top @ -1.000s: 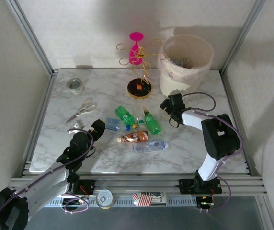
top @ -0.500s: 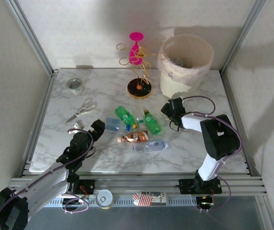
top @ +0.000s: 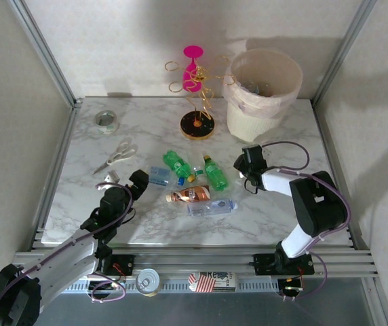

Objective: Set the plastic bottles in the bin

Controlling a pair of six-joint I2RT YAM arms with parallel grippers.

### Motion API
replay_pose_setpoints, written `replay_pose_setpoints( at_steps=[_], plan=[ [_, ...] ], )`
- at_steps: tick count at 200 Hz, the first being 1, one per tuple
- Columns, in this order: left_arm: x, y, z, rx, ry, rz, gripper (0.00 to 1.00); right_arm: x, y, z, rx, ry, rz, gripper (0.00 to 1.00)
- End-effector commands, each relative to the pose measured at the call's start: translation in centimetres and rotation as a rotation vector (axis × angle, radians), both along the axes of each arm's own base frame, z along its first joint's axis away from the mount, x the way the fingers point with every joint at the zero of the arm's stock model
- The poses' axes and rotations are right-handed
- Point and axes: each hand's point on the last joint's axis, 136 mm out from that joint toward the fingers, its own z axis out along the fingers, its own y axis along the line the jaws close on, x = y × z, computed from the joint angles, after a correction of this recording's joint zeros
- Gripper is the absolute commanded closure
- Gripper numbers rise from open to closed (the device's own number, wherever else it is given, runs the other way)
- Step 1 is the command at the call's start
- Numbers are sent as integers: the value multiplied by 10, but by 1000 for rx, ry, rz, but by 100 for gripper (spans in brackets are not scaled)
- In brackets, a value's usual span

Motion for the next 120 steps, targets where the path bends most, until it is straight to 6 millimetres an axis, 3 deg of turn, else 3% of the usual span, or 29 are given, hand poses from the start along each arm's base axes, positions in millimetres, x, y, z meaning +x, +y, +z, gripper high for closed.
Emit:
replay_pose_setpoints(
  at_steps=[1, 41, 70, 96, 120],
  plan=[
    [2, 3, 2, -17, -11, 14, 0, -12, -7, 3, -42, 13, 22, 50],
    [2, 3, 3, -16, -16, 15, 0, -19, -10, 44, -39, -109, 62, 54],
    [3, 3, 4, -15, -23, 16, 0, -33, -25, 89, -38, -248, 39, 56],
    [3, 3, 3, -17, -22, 16, 0, -44, -36, 145, -36, -399, 25, 58],
    [4, 1, 3, -17, -24, 12, 0, -51, -39, 215, -30, -571, 44, 60]
  ],
)
